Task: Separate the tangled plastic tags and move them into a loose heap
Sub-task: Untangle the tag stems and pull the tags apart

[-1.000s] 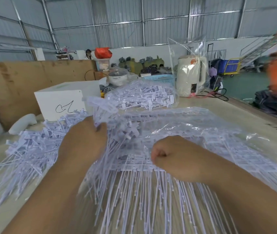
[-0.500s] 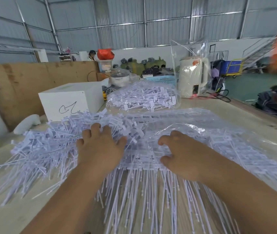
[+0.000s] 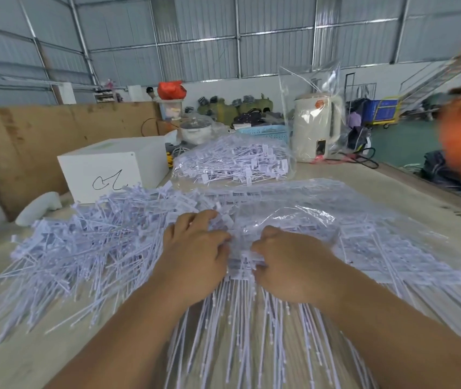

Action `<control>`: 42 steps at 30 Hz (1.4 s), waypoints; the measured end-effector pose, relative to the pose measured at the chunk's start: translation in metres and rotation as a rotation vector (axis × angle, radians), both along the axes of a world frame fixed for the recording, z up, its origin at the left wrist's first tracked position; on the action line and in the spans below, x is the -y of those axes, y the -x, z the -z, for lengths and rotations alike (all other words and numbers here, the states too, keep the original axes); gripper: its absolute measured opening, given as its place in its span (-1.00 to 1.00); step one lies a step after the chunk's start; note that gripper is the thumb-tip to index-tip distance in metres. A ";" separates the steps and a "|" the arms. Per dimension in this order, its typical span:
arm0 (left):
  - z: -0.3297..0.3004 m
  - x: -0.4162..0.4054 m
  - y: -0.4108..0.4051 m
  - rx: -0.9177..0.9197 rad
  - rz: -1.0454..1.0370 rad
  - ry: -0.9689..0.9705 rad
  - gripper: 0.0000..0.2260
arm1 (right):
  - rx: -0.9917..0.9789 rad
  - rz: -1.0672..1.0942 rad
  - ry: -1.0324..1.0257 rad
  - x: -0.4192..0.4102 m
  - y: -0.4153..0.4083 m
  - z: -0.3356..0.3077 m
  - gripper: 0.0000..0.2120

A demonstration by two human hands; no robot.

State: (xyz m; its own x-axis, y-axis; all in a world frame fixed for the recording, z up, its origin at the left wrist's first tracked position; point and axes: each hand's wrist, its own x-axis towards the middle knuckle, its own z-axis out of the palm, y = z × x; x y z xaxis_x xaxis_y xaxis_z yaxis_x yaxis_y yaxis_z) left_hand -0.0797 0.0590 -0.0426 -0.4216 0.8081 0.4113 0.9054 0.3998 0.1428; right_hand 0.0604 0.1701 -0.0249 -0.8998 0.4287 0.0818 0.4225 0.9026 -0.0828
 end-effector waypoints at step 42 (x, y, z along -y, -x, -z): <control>-0.043 0.021 -0.016 0.934 0.346 -0.516 -0.77 | -0.617 -0.079 -0.027 -0.001 -0.045 -0.053 -0.53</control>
